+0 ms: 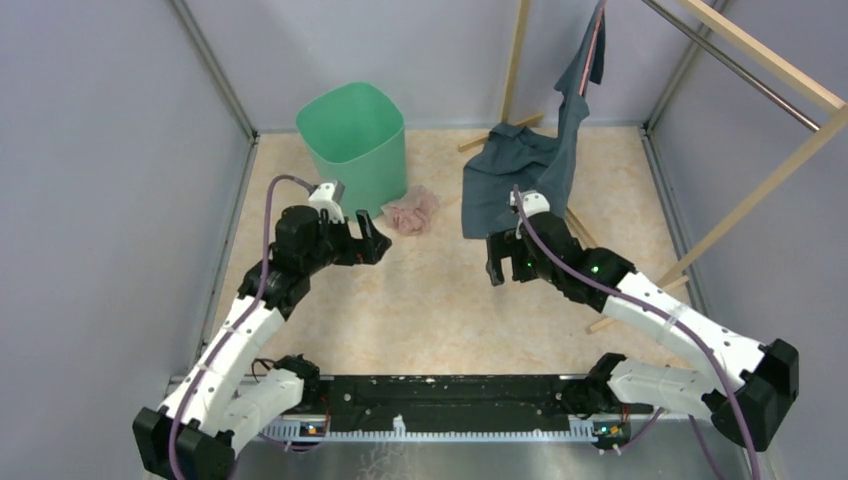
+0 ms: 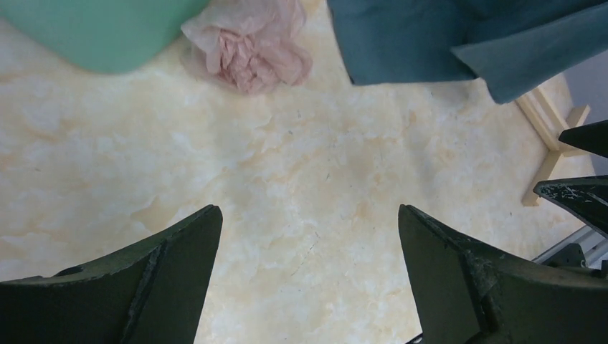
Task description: Put the trash bags into the trash bin
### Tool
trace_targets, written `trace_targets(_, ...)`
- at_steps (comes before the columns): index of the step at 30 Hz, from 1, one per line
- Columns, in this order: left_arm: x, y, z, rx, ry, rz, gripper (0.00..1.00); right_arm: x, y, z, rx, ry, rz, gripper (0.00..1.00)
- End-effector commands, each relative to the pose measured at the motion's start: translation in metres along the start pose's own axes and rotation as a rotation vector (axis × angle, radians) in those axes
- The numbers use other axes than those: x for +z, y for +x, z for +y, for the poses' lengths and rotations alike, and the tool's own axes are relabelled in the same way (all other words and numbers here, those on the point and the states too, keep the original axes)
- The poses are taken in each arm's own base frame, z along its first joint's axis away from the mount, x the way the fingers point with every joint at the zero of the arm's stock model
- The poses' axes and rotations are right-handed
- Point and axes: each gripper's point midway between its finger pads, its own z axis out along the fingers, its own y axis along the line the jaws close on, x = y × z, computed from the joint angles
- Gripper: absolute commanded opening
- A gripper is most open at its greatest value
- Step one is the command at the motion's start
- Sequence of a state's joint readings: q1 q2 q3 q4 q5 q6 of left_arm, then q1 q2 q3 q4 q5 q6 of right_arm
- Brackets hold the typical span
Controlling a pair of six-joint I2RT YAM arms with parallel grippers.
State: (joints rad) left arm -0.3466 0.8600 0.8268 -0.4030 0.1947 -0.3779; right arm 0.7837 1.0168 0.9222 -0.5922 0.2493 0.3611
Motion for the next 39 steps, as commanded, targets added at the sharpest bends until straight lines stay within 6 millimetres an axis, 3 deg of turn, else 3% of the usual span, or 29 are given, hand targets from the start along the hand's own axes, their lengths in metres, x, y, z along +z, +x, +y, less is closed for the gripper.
trace_targets(1,0.03,-0.003,-0.004,-0.044,0.058,-0.031,0.99,0.01,0.004,0.011,0.09,-0.017,0.011,0.99)
trace_targets(6,0.082,0.025,-0.002,-0.128,0.086,0.106,0.99,0.014,0.013,0.021,0.11,-0.08,0.014,0.99)
trace_targets(10,0.121,0.025,0.002,-0.067,-0.083,0.081,0.97,0.009,0.028,0.038,0.04,-0.232,0.012,0.99)
trace_targets(16,0.156,0.02,0.012,-0.116,-0.254,-0.071,0.93,-0.001,0.032,0.041,0.074,-0.272,-0.009,0.99)
trace_targets(19,0.175,0.026,0.027,-0.186,-0.336,-0.113,0.98,-0.007,0.029,0.042,0.099,-0.291,-0.035,0.99)
trace_targets(25,0.212,0.031,0.044,-0.229,-0.45,-0.115,0.98,-0.017,0.022,0.04,0.094,-0.286,-0.052,0.99)
trace_targets(27,0.219,0.031,0.044,-0.215,-0.462,-0.103,0.89,-0.018,0.021,0.037,0.091,-0.273,-0.049,0.99)
trace_targets(28,0.22,0.031,0.044,-0.209,-0.455,-0.107,0.79,-0.019,0.021,0.036,0.091,-0.266,-0.047,0.99)
trace_targets(30,0.215,0.033,0.045,-0.211,-0.444,-0.118,0.45,-0.019,0.022,0.035,0.095,-0.26,-0.042,0.99)
trace_targets(33,0.202,0.043,0.046,-0.182,-0.415,-0.103,0.15,-0.017,0.027,0.033,0.102,-0.25,-0.031,0.99)
trace_targets(37,0.182,0.061,0.013,-0.065,-0.197,0.019,0.0,-0.012,0.032,0.03,0.097,-0.23,-0.015,0.99)
trace_targets(39,0.163,0.077,-0.012,-0.011,-0.029,0.101,0.0,-0.008,0.034,0.03,0.091,-0.226,-0.007,0.99)
